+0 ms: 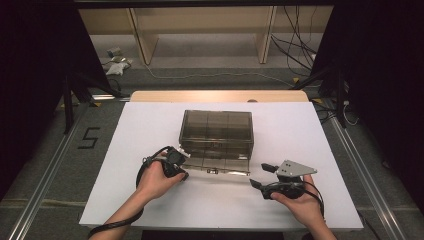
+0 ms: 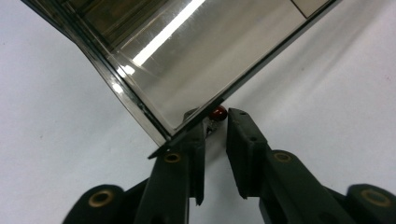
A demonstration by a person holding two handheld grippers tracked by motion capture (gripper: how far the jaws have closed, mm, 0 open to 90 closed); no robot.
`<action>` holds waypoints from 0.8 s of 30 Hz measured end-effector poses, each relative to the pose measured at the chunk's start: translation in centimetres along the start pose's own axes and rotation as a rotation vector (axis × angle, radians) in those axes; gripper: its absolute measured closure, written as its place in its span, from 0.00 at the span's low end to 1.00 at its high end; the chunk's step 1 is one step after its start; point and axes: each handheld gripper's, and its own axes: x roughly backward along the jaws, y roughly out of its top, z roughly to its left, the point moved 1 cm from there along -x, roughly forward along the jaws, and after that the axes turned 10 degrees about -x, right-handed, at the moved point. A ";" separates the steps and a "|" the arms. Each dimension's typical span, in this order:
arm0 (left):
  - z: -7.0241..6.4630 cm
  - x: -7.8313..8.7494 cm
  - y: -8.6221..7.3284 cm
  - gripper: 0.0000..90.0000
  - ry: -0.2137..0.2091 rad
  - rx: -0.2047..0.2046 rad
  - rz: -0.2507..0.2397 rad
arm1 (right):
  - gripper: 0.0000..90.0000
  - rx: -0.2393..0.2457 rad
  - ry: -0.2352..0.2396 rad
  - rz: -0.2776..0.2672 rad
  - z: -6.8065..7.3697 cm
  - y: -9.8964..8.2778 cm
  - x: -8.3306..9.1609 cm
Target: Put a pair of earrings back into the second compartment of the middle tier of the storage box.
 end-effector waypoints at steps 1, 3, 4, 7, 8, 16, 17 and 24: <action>0.0 0.0 0.0 0.88 0.003 -0.010 -0.001 | 0.33 0.001 0.000 -0.001 0.0 0.0 0.0; -0.1 0.0 0.1 0.88 0.007 -0.014 0.000 | 0.33 0.001 -0.001 0.000 0.0 0.0 0.0; -0.1 0.0 0.1 0.89 0.009 -0.017 0.002 | 0.33 0.000 -0.001 0.001 0.0 0.0 0.0; -0.2 0.0 0.1 0.90 0.010 -0.022 0.001 | 0.33 0.000 -0.001 0.001 0.0 0.0 0.0; -0.2 0.0 0.1 0.90 0.011 -0.023 0.000 | 0.33 0.002 0.000 0.000 0.0 0.0 0.0; -0.3 0.0 0.1 0.90 0.012 -0.026 -0.005 | 0.33 -0.001 -0.001 0.001 0.0 0.0 0.0; -0.3 0.0 0.0 0.90 0.013 -0.022 -0.008 | 0.33 -0.001 -0.002 0.000 0.0 0.0 0.0; -0.4 0.0 -0.1 0.90 0.023 -0.039 -0.018 | 0.33 0.000 0.000 0.000 -0.1 0.0 0.0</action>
